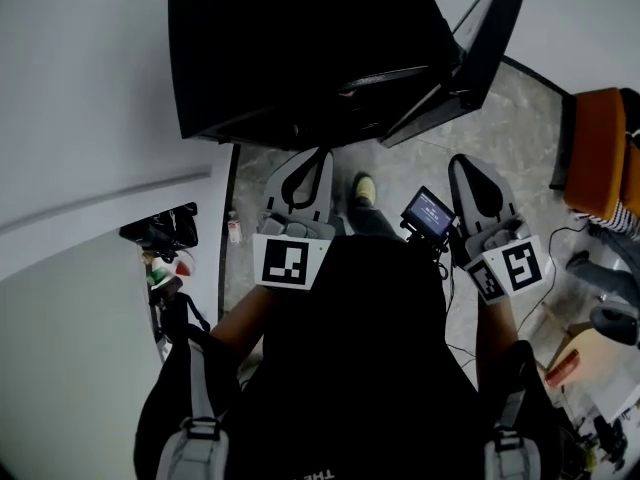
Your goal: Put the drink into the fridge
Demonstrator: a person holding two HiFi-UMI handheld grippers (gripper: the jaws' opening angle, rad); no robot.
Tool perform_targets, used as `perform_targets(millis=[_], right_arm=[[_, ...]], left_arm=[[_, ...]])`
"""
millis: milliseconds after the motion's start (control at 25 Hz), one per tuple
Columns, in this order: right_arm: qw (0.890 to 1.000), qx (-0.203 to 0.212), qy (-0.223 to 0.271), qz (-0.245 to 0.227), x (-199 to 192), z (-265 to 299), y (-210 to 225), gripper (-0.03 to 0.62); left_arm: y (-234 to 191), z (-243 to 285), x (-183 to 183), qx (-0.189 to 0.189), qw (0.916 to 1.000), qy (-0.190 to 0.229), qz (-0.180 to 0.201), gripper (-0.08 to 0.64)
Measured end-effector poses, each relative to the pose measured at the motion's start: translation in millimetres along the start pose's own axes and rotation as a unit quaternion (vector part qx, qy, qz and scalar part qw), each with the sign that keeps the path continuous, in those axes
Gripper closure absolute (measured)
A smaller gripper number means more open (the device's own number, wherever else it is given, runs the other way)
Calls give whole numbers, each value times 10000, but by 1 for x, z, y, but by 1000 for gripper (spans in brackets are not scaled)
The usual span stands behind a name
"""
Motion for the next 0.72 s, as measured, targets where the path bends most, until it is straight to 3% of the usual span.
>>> perform_targets(millis=[80,320,720], right_arm=[[9998,133,11,168,4,-8,-6,578],[9992,377,-79,-104,-6,-14,-21,578],[9997,196,-91,101,-27,-38,-62,578]], left_arm=[[4,-5,6,37,10000,18,-50,546],[6,-10,8,88,9999,-79,-54,546],[17,-44,-2,-225,9997,-61,19,546]])
Point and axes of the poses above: the fingertips, and each gripper's own axes: z forward along the fingers, y to its right, x out of its top, the point moved 3 cm from there along -z, backward along the fingers, and after that the axes turned 15 degrees about -x, right-handed, at the moved point
